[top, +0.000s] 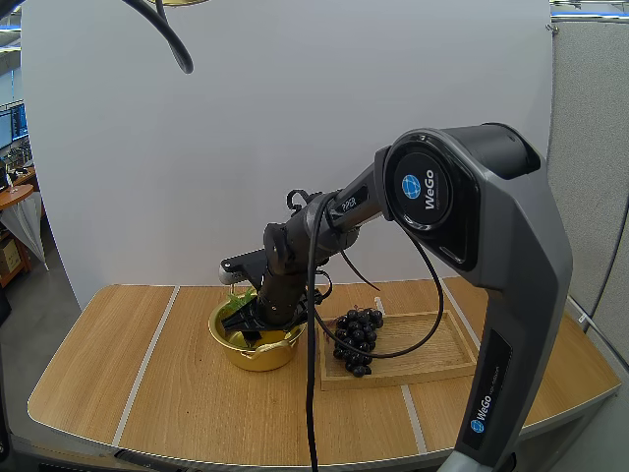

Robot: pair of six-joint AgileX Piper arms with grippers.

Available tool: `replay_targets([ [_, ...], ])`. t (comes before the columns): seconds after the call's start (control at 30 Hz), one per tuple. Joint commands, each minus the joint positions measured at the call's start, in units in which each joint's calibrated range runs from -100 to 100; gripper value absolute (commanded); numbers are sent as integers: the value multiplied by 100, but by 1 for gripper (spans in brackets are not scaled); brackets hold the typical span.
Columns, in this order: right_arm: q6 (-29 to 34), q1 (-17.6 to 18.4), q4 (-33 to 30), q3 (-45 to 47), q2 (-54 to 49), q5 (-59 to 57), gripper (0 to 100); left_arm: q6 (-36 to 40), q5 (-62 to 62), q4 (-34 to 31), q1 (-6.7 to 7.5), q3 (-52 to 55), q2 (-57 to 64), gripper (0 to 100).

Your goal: Open the pot, put the pineapple inside, and close it

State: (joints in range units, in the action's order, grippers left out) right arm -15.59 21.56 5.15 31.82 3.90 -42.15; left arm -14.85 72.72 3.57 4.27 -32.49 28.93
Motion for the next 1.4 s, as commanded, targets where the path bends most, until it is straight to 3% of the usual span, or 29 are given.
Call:
replay_targets([
  [0.0, -37, 4, -250, -34, -25, 147, 84, 39, -188, -15, 14, -42, -5, 0],
  [0.03, -37, 4, -250, -34, -25, 100, 98, 39, -188, -15, 14, -42, -5, 0],
  [0.07, -37, 4, -250, -34, -25, 60, 100, 39, -188, -15, 14, -42, -5, 0],
  [0.37, -28, 4, -203, -34, -611, -430, 100, 39, -188, -15, 14, -42, -5, 0],
  [1.07, -28, 4, -241, -3, -4797, -3170, 100, 39, -188, -15, 14, -42, -5, 0],
  [1.37, -28, 4, -316, 1223, -6413, -3315, 100, 39, -188, -15, 14, -42, -5, 0],
])
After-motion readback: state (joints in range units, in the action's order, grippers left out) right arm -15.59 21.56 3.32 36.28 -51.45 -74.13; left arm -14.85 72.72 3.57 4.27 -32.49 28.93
